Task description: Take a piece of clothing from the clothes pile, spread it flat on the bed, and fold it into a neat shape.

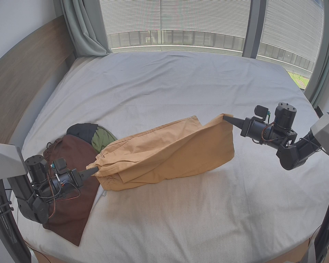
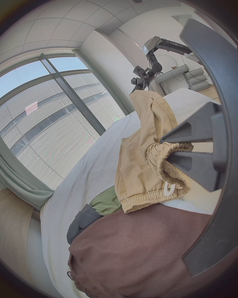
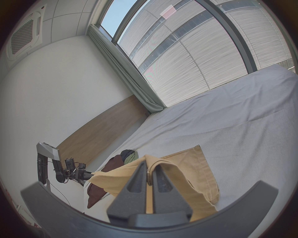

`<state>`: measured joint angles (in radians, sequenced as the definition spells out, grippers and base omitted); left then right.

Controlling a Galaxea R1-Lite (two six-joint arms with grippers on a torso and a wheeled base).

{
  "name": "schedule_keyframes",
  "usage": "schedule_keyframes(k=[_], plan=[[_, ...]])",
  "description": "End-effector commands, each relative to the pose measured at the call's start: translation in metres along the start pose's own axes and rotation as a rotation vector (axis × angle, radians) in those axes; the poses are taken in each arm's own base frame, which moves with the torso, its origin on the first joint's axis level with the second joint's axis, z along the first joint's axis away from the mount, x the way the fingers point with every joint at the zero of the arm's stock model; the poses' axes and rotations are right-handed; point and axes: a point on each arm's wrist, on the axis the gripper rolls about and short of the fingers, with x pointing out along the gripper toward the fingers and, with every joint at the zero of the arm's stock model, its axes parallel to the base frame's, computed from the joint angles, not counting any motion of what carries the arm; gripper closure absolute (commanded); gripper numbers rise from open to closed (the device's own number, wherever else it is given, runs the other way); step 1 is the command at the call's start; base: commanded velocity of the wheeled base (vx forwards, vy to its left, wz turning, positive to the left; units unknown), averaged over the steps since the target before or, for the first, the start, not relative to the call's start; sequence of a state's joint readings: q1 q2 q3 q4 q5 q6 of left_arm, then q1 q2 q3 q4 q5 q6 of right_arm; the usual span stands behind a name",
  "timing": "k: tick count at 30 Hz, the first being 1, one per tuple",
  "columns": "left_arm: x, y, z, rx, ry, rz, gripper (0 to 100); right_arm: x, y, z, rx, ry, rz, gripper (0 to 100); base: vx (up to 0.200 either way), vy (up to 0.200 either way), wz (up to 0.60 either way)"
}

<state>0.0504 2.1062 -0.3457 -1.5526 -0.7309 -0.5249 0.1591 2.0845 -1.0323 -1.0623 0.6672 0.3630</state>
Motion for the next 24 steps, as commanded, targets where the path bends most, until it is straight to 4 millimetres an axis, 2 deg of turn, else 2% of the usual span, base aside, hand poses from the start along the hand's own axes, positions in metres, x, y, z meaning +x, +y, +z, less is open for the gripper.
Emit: schedule_keyframes(k=[1, 8, 17, 24], plan=[[0.003, 0.004, -0.001, -0.004, 0.000, 0.005, 100, 0.011, -0.008, -0.002, 0.006, 0.008, 0.001, 100, 0.000, 0.000, 0.00], [0.009, 0.007, 0.002, 0.002, -0.026, 0.032, 100, 0.029, -0.026, -0.008, 0.004, 0.003, 0.003, 100, 0.000, 0.000, 0.00], [0.014, 0.011, 0.008, -0.045, -0.055, 0.036, 100, 0.053, -0.029, -0.001, 0.000, -0.033, 0.015, 100, 0.000, 0.000, 0.00], [0.017, 0.016, 0.007, -0.054, -0.053, 0.044, 100, 0.071, -0.035, -0.006, 0.003, -0.025, 0.025, 100, 0.000, 0.000, 0.00]])
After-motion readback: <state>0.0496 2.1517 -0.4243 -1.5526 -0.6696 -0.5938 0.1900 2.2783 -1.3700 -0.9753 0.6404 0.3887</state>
